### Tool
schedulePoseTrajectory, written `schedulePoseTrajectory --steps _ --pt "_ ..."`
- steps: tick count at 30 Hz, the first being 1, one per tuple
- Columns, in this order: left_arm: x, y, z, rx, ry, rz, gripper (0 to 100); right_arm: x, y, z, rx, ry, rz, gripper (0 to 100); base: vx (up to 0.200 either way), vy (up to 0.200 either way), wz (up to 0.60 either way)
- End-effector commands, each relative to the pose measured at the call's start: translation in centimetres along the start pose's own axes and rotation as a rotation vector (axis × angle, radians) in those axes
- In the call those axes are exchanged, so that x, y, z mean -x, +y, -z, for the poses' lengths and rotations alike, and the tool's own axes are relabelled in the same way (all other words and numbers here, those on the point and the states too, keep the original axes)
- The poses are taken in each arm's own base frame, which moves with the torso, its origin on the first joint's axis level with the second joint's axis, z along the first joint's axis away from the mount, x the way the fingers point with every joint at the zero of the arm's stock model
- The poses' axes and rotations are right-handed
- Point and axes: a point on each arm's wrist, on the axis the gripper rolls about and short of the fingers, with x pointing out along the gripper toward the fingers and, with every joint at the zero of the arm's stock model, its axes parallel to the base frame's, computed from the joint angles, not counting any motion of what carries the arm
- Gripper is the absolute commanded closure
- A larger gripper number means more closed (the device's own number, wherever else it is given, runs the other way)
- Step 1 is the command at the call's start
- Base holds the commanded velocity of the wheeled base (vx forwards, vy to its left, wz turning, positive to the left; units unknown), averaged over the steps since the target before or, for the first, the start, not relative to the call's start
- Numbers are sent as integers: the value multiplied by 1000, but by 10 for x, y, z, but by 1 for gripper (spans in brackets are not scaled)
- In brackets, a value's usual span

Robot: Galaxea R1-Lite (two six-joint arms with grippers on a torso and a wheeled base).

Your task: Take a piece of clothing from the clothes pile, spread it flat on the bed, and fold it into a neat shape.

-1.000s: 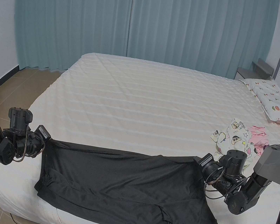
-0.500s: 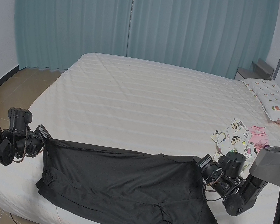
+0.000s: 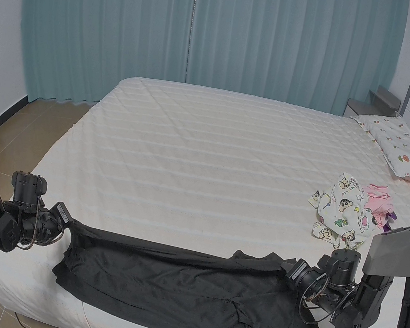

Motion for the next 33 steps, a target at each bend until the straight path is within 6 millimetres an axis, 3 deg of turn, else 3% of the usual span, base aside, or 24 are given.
schedulePoseTrajectory --steps 1,21,22,33 --pt "-2 12 12 -38 51 -49 100 0 -13 16 16 60 48 100 0 0 0" --pt "-8 30 29 -90 125 -127 100 5 -25 34 97 136 101 100 0 0 0" --pt "-8 31 29 -94 127 -131 0 5 -25 34 97 136 101 0 0 0 0" --pt "4 33 31 -90 125 -135 0 13 -20 26 80 99 86 0 0 0 0"
